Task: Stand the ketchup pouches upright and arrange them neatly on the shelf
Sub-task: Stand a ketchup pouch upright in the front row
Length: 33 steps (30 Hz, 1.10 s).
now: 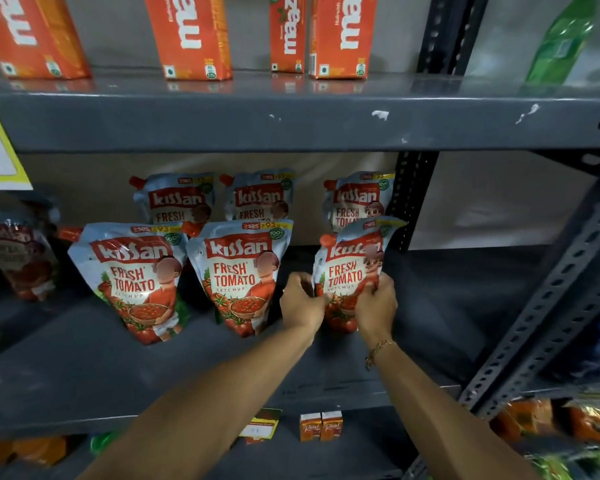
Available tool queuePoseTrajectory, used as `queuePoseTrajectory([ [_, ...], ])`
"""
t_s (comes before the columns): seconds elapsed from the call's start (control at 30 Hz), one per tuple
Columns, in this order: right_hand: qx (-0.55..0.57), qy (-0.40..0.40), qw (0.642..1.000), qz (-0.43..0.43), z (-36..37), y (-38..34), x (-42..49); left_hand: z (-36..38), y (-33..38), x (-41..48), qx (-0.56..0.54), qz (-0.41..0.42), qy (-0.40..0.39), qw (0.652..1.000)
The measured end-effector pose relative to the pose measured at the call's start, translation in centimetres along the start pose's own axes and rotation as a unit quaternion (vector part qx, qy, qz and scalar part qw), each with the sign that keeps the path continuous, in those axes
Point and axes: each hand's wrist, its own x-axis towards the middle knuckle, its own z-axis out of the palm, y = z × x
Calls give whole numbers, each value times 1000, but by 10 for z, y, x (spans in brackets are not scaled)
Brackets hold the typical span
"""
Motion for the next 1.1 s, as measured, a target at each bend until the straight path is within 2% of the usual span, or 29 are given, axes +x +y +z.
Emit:
queuePoseTrajectory([
  [0.1,116,-9,993,38,-1,-5,9,-1,6,2,-26,-13,-13,999],
  [0.2,278,-36,958,59,-7,-22,25,0,13,3,-87,3,-39,995],
  [0.33,365,-79,923,89,-12,-36,47,2,30,3,-222,4,-79,972],
  [0.4,398,-98,906,110,-12,-36,52,2,35,6,-240,-10,-82,967],
  [0.6,449,-106,880,115,-21,-47,54,3,51,14,-261,-44,-87,960],
  [0.87,434,-36,894,108,-39,-44,70,27,61,18,-244,-33,-145,958],
  [1.1,449,-2,889,89,-43,-41,78,37,62,19,-262,-14,-171,950],
])
